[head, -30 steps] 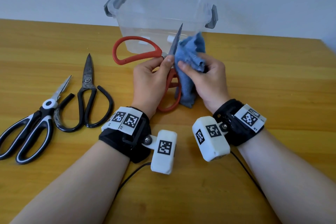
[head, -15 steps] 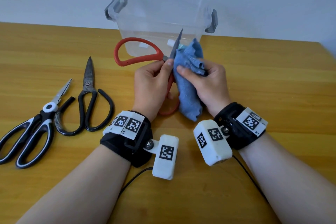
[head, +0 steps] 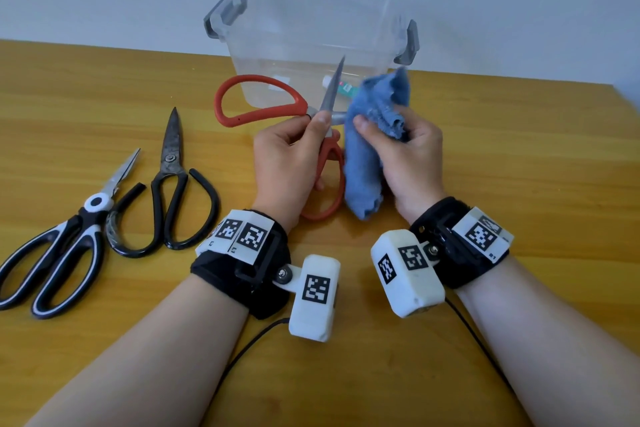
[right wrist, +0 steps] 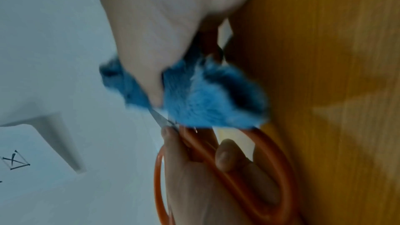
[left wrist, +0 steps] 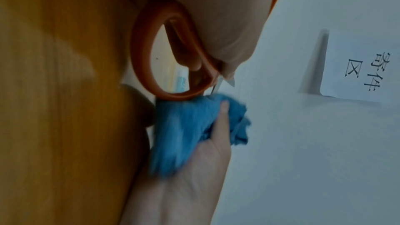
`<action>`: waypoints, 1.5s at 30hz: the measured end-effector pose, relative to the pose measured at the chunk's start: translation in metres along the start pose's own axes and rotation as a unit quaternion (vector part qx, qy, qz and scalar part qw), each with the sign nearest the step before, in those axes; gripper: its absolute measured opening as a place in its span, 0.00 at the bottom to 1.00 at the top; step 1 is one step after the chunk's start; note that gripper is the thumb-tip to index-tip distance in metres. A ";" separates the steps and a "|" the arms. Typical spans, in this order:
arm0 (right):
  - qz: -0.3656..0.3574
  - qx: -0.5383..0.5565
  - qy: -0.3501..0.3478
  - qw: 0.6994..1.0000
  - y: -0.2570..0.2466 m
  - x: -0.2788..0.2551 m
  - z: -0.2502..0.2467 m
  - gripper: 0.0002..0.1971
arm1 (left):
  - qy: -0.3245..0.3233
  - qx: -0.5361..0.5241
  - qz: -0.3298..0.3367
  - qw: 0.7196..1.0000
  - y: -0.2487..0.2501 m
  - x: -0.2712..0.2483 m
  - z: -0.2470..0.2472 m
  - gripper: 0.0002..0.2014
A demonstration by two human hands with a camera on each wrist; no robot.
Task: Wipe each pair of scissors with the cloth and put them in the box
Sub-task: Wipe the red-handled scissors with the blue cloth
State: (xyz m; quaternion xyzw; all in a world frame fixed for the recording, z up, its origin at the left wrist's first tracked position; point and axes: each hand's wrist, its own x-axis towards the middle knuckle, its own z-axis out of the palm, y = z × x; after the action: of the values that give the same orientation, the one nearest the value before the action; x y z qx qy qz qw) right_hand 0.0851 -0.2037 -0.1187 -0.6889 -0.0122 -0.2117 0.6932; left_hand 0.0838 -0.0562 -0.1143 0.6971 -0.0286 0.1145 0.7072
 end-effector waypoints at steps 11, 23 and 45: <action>0.031 0.005 0.062 0.998 0.004 0.004 -0.002 0.04 | 0.002 -0.016 -0.010 1.000 0.003 -0.001 0.000 0.17; 0.032 0.017 0.092 0.995 -0.001 0.003 -0.002 0.06 | -0.003 -0.007 0.008 1.000 0.002 -0.002 0.000 0.17; -0.016 0.051 0.027 0.998 0.006 0.007 -0.003 0.13 | 0.025 -0.040 0.020 0.999 0.003 0.000 -0.001 0.14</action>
State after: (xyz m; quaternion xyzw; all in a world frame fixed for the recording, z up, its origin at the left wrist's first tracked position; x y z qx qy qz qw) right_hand 0.0927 -0.2086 -0.1220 -0.6464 -0.0153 -0.2397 0.7242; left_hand 0.0834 -0.0553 -0.1117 0.6644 -0.0293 0.1450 0.7326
